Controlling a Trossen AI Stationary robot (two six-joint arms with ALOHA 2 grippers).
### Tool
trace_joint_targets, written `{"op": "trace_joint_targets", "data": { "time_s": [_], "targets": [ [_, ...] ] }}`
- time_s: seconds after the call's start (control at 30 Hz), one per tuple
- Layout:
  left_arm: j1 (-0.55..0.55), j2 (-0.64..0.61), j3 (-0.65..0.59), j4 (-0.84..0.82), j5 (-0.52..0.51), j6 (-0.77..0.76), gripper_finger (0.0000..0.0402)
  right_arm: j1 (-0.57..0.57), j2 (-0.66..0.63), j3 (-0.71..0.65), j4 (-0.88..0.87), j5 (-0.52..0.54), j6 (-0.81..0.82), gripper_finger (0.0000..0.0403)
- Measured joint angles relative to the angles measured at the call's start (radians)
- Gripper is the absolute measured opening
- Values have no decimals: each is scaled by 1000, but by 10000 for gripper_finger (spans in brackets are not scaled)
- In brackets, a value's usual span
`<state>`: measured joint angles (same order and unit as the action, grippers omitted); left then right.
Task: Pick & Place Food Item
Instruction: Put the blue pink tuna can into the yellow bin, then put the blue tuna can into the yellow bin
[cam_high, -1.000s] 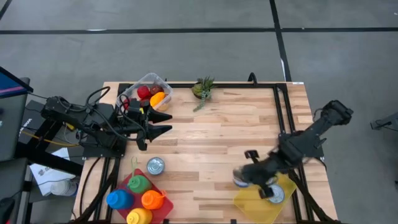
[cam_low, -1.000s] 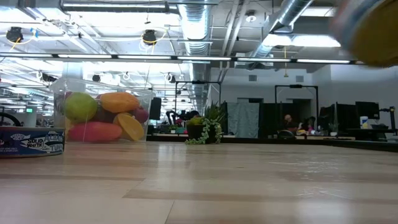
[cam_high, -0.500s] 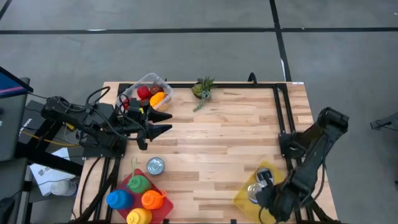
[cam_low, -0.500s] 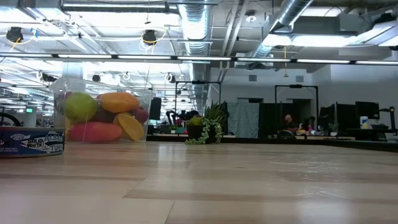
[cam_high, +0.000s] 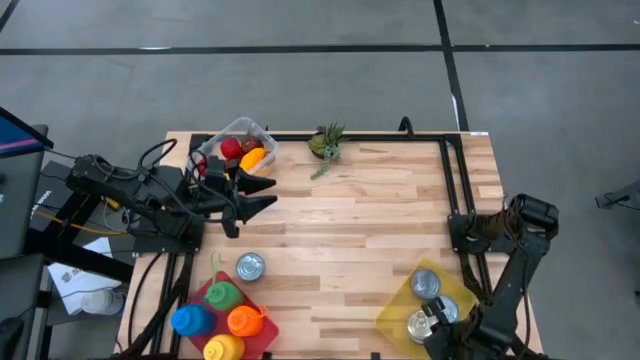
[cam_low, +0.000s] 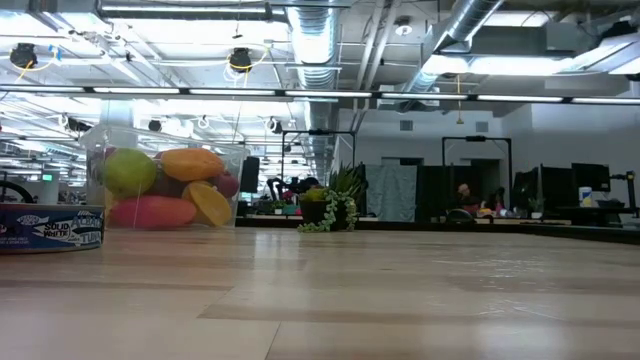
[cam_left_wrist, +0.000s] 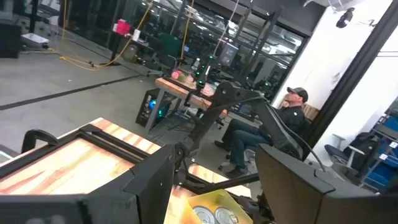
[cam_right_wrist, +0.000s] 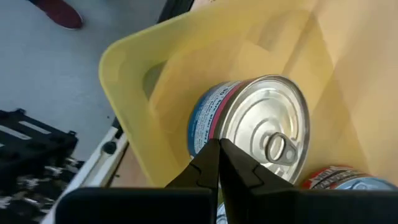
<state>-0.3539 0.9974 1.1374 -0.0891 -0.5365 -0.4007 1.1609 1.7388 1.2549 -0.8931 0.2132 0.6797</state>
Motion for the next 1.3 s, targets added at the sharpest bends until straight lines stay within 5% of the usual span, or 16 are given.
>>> {"op": "trace_joint_targets", "data": {
  "time_s": [0.37,0.7,0.9,1.1,1.3],
  "targets": [
    [3,0,0,0,-23,0,218,33,1,0,81,-2,-78,15],
    [3,0,1,-25,-25,-109,218,28,-2,0,61,-51,-71,137],
    [0,6,2,-480,-11,-504,164,29,-53,1,-27,-35,57,180],
    [14,123,0,-926,122,-875,24,28,-105,0,-80,47,162,165],
    [35,321,0,-1160,364,-1044,1,26,-117,0,-84,106,185,132]
  ]
}}
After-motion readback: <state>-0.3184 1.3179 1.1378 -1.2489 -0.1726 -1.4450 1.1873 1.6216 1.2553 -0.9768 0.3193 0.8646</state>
